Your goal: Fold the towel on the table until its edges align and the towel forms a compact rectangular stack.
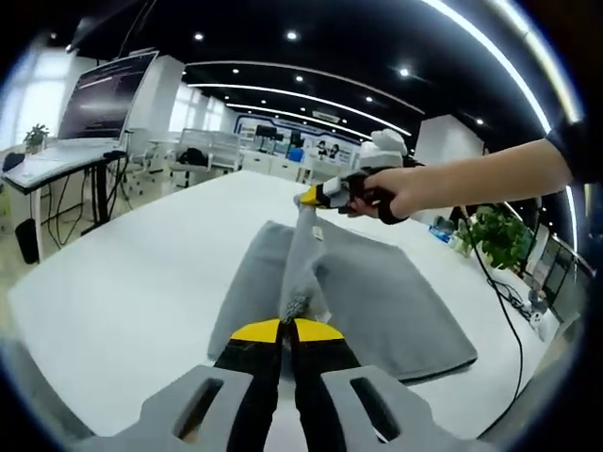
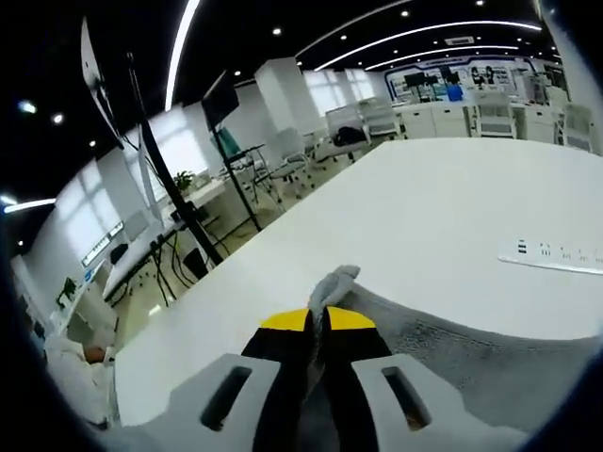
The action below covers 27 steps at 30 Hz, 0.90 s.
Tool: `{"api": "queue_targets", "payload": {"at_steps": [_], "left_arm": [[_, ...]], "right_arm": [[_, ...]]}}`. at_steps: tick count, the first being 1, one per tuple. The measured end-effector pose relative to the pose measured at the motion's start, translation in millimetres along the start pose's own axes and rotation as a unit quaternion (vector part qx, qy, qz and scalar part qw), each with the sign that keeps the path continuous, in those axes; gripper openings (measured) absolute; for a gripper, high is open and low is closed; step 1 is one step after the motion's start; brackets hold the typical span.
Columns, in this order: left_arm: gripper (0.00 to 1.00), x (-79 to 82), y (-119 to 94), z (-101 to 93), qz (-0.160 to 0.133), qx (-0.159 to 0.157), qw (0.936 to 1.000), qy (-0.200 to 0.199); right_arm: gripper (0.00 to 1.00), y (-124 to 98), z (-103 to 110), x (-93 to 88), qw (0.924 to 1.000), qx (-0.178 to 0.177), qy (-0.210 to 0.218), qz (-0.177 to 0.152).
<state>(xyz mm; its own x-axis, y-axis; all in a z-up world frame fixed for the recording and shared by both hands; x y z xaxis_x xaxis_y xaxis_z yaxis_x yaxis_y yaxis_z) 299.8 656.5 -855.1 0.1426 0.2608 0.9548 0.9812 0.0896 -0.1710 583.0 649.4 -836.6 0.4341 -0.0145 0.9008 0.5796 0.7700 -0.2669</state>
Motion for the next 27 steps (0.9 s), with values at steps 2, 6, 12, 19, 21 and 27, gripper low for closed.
{"api": "queue_targets", "payload": {"at_steps": [2,6,12,19,21,27], "left_arm": [[0.03,-3.2,0.2,2.3,0.003,0.008,0.9999,-0.007],[0.04,-7.7,0.3,4.1,0.005,0.015,0.9995,-0.027],[0.14,-7.8,0.9,9.8,-0.008,0.046,0.997,-0.061],[0.24,-11.4,5.9,16.9,0.007,0.066,0.9975,-0.025],[0.25,-12.7,5.9,22.2,0.015,0.075,0.9971,-0.002],[0.28,-15.5,3.8,31.9,0.027,0.085,0.996,0.006]], "right_arm": [[0.03,3.7,1.3,-4.6,1.0,0.003,-0.008,0.004],[0.05,9.0,2.6,-9.5,0.9998,0.011,-0.012,0.007],[0.09,9.7,12.1,-14.6,0.9989,0.039,-0.018,0.016],[0.18,4.6,15.8,-13.0,0.9978,0.053,-0.036,0.016],[0.19,1.2,12.1,-11.3,0.9977,0.051,-0.041,0.016],[0.24,-7.9,-2.4,-9.9,0.9972,0.048,-0.054,0.019]]}}
Point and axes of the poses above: the point that each gripper's makers call its tool centre point, and the gripper's own axes: y roughly forward along the fingers, z roughly to its left, x roughly out of its top, the point moved 1 cm from there along -y, roughly backward along the fingers, and after that the axes turned 12 degrees about -z, right-handed, at the moved point
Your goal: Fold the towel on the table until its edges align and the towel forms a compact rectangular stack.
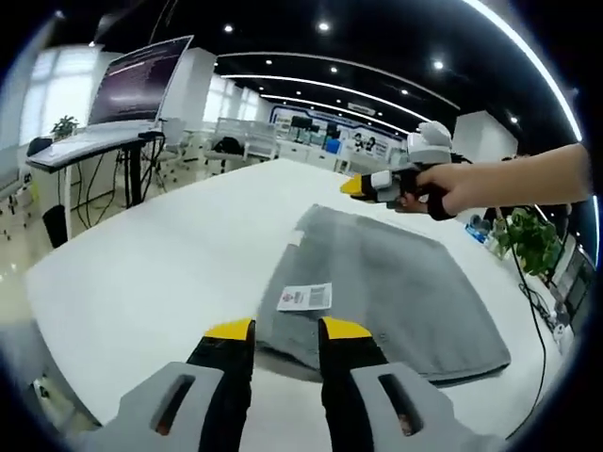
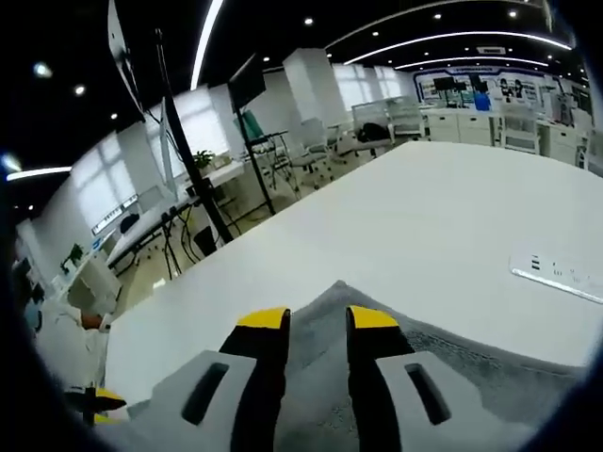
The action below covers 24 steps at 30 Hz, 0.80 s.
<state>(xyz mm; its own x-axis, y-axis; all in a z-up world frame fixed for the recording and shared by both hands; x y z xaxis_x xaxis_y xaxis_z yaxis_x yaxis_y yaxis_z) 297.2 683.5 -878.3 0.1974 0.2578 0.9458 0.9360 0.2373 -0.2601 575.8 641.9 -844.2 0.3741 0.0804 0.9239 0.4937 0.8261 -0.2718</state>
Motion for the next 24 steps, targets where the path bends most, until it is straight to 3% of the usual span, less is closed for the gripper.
{"api": "queue_targets", "payload": {"at_steps": [11,15,20,22,24], "left_arm": [[0.37,-7.4,0.0,5.1,0.02,-0.004,0.9997,0.01],[0.41,-9.5,1.2,8.6,0.019,0.002,0.9998,-0.01],[0.41,-9.2,0.6,13.9,0.025,0.013,0.9996,0.002],[0.34,-9.6,-0.9,23.9,0.029,0.035,0.9988,0.016],[0.33,-9.9,1.0,24.3,0.031,0.032,0.9988,0.019]], "right_arm": [[0.32,-18.3,-28.9,-0.2,0.9997,-0.019,-0.01,0.005],[0.38,-26.4,-40.4,-0.9,0.9992,-0.036,-0.017,0.007],[0.42,-34.5,-49.7,-1.3,0.9985,-0.044,-0.03,0.007],[0.42,-39.1,-55.7,-2.5,0.9984,-0.049,-0.025,0.009],[0.42,-42.7,-62.3,-1.9,0.9982,-0.055,-0.021,0.008]]}}
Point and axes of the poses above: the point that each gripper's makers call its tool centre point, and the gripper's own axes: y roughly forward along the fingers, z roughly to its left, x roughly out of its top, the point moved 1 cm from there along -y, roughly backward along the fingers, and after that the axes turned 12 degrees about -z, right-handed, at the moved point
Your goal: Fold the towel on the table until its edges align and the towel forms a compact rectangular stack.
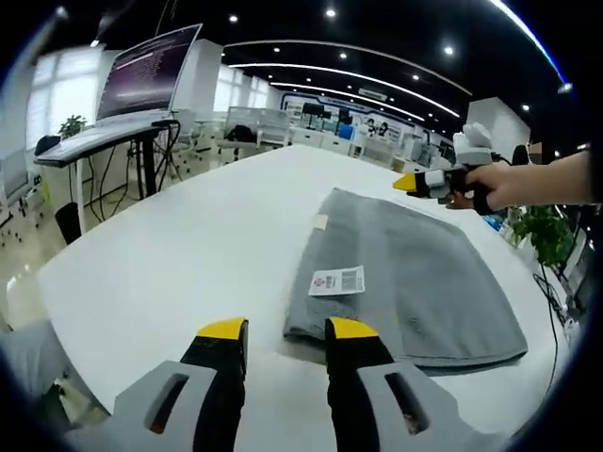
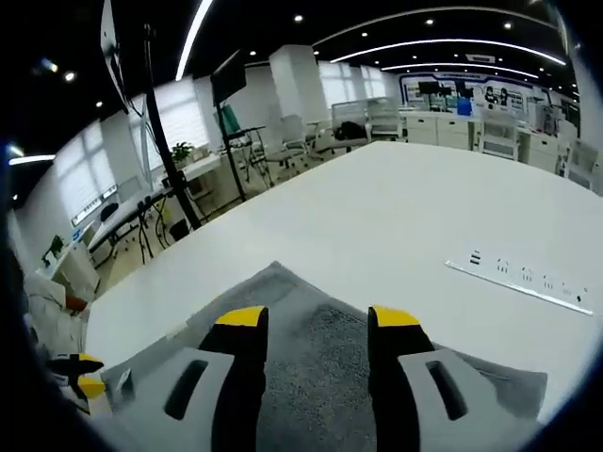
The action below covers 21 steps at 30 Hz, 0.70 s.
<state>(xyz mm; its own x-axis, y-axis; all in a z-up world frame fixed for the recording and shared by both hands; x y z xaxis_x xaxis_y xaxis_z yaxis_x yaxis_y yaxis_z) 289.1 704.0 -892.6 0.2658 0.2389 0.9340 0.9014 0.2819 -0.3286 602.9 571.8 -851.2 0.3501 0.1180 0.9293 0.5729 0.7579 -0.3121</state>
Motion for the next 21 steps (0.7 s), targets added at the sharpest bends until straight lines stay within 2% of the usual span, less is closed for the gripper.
{"api": "queue_targets", "payload": {"at_steps": [7,10,15,18,21], "left_arm": [[0.33,-3.7,3.9,2.0,0.011,0.003,0.9999,0.004],[0.3,-7.7,6.7,1.5,0.019,-0.004,0.9997,0.018],[0.26,-4.9,8.7,-3.1,0.019,-0.014,0.9993,0.031],[0.23,-7.1,11.4,-8.4,0.023,-0.031,0.9987,0.034],[0.23,-7.0,12.3,-7.9,0.024,-0.037,0.9979,0.049]], "right_arm": [[0.41,-12.8,-25.1,-0.4,0.9998,-0.02,0.001,0.0],[0.41,-20.9,-35.9,-4.1,0.9996,-0.028,-0.002,0.004],[0.4,-36.7,-56.4,-10.4,0.9989,-0.047,0.003,0.008],[0.39,-44.5,-67.9,-13.7,0.998,-0.061,0.017,0.009],[0.39,-51.0,-77.4,-15.6,0.9976,-0.068,0.011,0.011]]}}
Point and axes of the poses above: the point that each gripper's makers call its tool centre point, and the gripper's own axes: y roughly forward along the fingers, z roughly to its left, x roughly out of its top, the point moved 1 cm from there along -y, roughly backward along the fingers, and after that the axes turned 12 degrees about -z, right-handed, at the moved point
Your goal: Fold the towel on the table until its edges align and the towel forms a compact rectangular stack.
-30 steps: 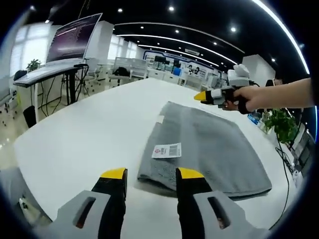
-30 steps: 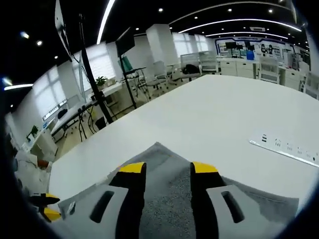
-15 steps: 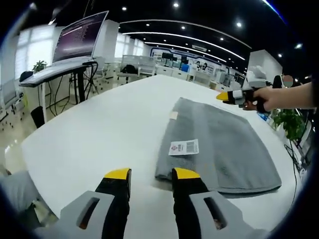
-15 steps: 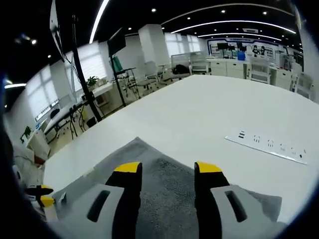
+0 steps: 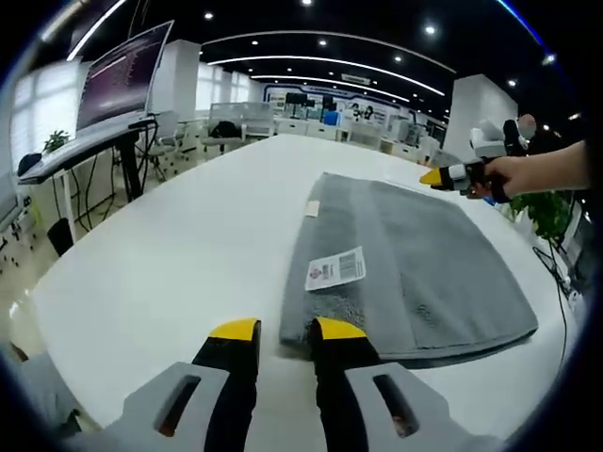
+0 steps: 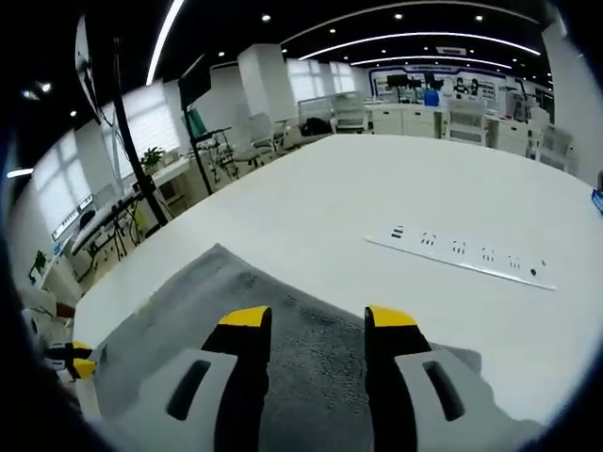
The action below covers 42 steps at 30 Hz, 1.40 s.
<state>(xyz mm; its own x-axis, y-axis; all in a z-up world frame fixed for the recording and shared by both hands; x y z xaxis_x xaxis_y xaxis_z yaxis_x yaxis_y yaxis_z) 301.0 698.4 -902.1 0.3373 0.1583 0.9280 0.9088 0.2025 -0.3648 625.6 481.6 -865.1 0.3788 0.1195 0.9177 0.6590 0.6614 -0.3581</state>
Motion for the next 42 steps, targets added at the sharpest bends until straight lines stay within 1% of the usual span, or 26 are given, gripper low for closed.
{"api": "queue_targets", "payload": {"at_steps": [2,5,9,12,13,15,16,18,21,23,25,26,27,28,30,31,36,37,38,39,40,42], "left_arm": [[0.22,0.4,0.3,-0.7,0.001,-0.004,1.0,0.006],[0.17,-0.7,2.0,-4.3,-0.001,-0.025,0.9996,0.011],[0.15,-2.1,5.4,-4.1,0.003,-0.035,0.9989,0.031],[0.15,-0.5,8.1,-3.5,0.001,-0.043,0.9987,0.027],[0.15,-0.2,8.5,-3.6,0.001,-0.044,0.9987,0.027],[0.15,-0.6,8.3,-4.6,0.001,-0.044,0.9986,0.03],[0.15,-0.7,8.5,-4.8,0.002,-0.043,0.9985,0.033],[0.14,-0.6,9.2,-5.5,0.001,-0.042,0.9985,0.034],[0.14,-1.0,11.0,-8.1,-0.005,-0.041,0.9987,0.032],[0.14,0.9,13.8,-12.4,-0.009,-0.042,0.9986,0.033],[0.13,1.2,17.0,-17.8,-0.013,-0.046,0.9982,0.036],[0.13,0.7,18.7,-18.9,-0.015,-0.051,0.9978,0.039],[0.12,1.0,19.9,-20.1,-0.017,-0.054,0.9976,0.04],[0.12,1.4,20.5,-23.1,-0.016,-0.057,0.9974,0.043],[0.11,1.7,21.0,-26.6,-0.013,-0.058,0.9972,0.046],[0.1,1.8,20.7,-28.7,-0.011,-0.058,0.9971,0.048],[0.09,1.3,20.7,-28.2,-0.003,-0.056,0.9965,0.062],[0.09,0.8,20.7,-28.4,0.002,-0.055,0.9961,0.069],[0.09,0.4,20.5,-29.0,0.007,-0.053,0.9955,0.078],[0.08,0.0,19.9,-31.4,0.018,-0.056,0.9934,0.098],[0.08,-0.5,19.6,-32.4,0.026,-0.057,0.992,0.109],[0.08,0.4,18.4,-37.5,0.042,-0.063,0.9878,0.136]], "right_arm": [[0.39,-2.8,-6.7,-1.5,1.0,-0.003,-0.002,0.001],[0.38,-9.8,-21.8,-8.2,0.9995,-0.016,-0.027,0.012],[0.38,-22.1,-38.4,-18.2,0.999,-0.03,-0.028,0.017],[0.36,-33.6,-57.4,-26.0,0.9976,-0.055,-0.034,0.024],[0.33,-38.5,-64.7,-27.4,0.9967,-0.069,-0.034,0.023],[0.29,-42.6,-73.1,-28.8,0.9962,-0.08,-0.03,0.02],[0.29,-45.3,-80.3,-30.2,0.9952,-0.092,-0.027,0.021],[0.29,-47.7,-87.1,-32.5,0.9946,-0.098,-0.025,0.022],[0.28,-50.3,-91.1,-39.5,0.9938,-0.104,-0.025,0.032],[0.25,-52.5,-93.4,-47.1,0.9932,-0.106,-0.031,0.039],[0.23,-52.9,-96.1,-55.9,0.9931,-0.104,-0.029,0.044],[0.21,-49.5,-94.4,-52.3,0.9949,-0.1,-0.004,0.013],[0.19,-49.7,-96.2,-50.5,0.9951,-0.099,-0.003,0.002],[0.17,-52.4,-98.6,-53.5,0.9947,-0.102,-0.01,0.01],[0.13,-52.7,-100.0,-52.7,0.9946,-0.102,-0.017,0.012],[0.1,-53.2,-96.1,-52.4,0.9952,-0.095,-0.016,0.015],[0.08,-55.7,-94.6,-51.6,0.9954,-0.085,-0.039,0.023],[0.07,-56.1,-96.3,-51.8,0.995,-0.086,-0.044,0.024],[0.07,-59.6,-101.3,-51.8,0.9932,-0.093,-0.063,0.029],[0.06,-63.1,-103.2,-51.5,0.9916,-0.099,-0.077,0.033],[0.06,-66.5,-106.4,-51.7,0.9904,-0.102,-0.087,0.035],[0.05,-72.4,-110.7,-52.3,0.9911,-0.103,-0.079,0.032]]}}
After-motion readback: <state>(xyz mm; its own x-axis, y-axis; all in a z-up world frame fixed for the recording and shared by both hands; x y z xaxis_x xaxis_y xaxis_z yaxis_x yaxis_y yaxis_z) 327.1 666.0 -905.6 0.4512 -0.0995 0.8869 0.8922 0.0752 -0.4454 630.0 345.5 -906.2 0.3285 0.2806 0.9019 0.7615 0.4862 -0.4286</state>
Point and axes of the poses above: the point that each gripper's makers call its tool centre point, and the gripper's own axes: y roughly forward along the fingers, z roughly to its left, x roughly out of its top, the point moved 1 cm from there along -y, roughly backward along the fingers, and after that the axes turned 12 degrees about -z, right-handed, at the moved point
